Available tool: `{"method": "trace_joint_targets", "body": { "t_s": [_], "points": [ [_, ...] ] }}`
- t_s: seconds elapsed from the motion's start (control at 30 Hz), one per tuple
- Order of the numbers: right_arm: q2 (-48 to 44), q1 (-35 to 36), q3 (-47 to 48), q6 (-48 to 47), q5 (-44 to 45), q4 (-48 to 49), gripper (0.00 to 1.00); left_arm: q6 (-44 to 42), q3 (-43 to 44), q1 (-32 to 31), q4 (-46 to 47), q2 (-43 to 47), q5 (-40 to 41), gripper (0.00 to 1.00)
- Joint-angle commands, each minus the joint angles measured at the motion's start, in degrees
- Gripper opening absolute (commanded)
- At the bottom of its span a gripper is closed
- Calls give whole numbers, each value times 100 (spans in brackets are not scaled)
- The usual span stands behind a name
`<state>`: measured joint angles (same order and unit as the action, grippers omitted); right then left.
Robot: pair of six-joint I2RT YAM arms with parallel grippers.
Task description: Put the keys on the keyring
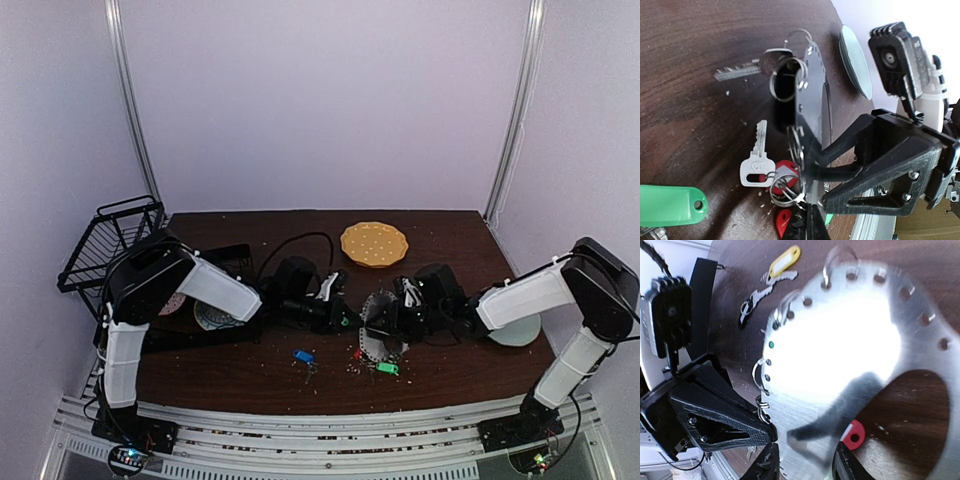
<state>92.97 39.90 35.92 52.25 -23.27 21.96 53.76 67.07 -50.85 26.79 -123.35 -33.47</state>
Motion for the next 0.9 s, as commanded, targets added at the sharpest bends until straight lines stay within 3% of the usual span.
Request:
{"method": "trace_joint_targets", "body": {
  "t_s": [0.0, 0.47, 0.73, 0.87],
  "points": [
    [-521, 34, 45, -217, 682, -598, 39, -69, -101, -21, 122, 124, 98, 0],
    [-1922, 18, 103, -1251, 1688, -1915, 43, -740, -239, -147, 128, 584, 217, 0],
    [-2892, 35, -688, -1541, 549, -234, 50, -1517, -932, -409, 1292, 1546, 771, 0],
    [-3068, 51, -874, -1472, 588, -11, 50, -1770, -917, -461, 1076, 1667, 1251, 0]
  ]
}}
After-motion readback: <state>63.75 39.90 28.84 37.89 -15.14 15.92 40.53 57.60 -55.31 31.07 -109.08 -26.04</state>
